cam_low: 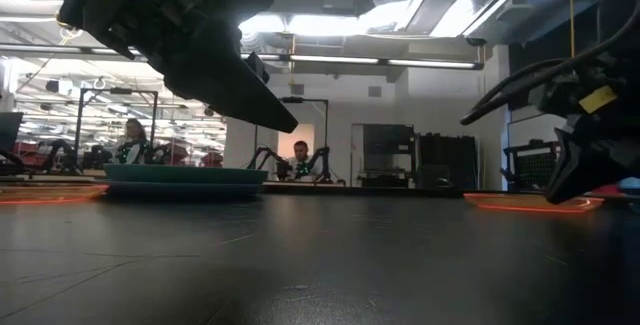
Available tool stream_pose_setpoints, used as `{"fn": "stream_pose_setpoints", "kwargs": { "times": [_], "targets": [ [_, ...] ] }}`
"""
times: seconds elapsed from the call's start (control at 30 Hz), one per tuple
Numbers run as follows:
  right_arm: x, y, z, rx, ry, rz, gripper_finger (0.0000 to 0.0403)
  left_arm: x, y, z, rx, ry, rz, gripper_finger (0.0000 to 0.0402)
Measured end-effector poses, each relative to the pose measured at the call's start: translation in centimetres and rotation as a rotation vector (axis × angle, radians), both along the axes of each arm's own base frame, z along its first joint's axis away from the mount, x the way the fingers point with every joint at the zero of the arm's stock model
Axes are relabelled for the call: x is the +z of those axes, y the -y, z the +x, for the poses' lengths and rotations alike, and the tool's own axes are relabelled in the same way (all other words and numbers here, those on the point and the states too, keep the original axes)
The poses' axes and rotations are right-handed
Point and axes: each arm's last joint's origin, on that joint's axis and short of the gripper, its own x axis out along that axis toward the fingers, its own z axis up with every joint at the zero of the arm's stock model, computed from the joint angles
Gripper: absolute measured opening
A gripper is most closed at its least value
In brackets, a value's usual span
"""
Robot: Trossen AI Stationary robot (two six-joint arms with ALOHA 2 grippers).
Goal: Stack plastic plates
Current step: Stack the right orange plate on the light pink plate
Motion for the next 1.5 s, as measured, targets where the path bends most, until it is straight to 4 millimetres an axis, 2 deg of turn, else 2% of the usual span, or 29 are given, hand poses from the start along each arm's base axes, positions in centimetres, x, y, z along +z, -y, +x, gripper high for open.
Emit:
{"fn": "stream_pose_setpoints", "kwargs": {
  "times": [0.1, 0.33, 0.8, 0.9, 1.2, 1.33, 1.5],
  "targets": [
    [0.0, -0.1, 0.2, 0.021, 0.006, 0.000, 0.0014, 0.0, 0.0, 0.0, 0.000, 0.000, 0.000, 0.0099],
    [0.1, -0.6, 0.9, 0.084, 0.056, 0.034, 0.0004, 0.0, 0.0, 0.0, 0.000, 0.000, 0.001, 0.0099],
    [1.6, -3.0, 4.1, 0.420, 0.278, 0.196, 0.0000, 0.2, -0.1, 0.1, 0.001, 0.028, 0.056, 0.0100],
    [1.6, -3.3, 4.4, 0.443, 0.303, 0.237, 0.0000, 0.1, -0.3, 0.2, 0.000, 0.033, 0.096, 0.0112],
    [1.5, -4.0, 5.5, 0.475, 0.393, 0.284, 0.0003, 0.7, -2.0, 1.4, 0.010, 0.056, 0.176, 0.0181],
    [2.0, -4.3, 5.8, 0.488, 0.457, 0.325, 0.0033, 0.4, -2.3, 3.2, -0.016, 0.056, 0.257, 0.0187],
    [2.4, -4.6, 6.1, 0.506, 0.500, 0.379, 0.0106, -0.6, -2.0, 6.3, -0.074, 0.036, 0.317, 0.0187]
  ]
}}
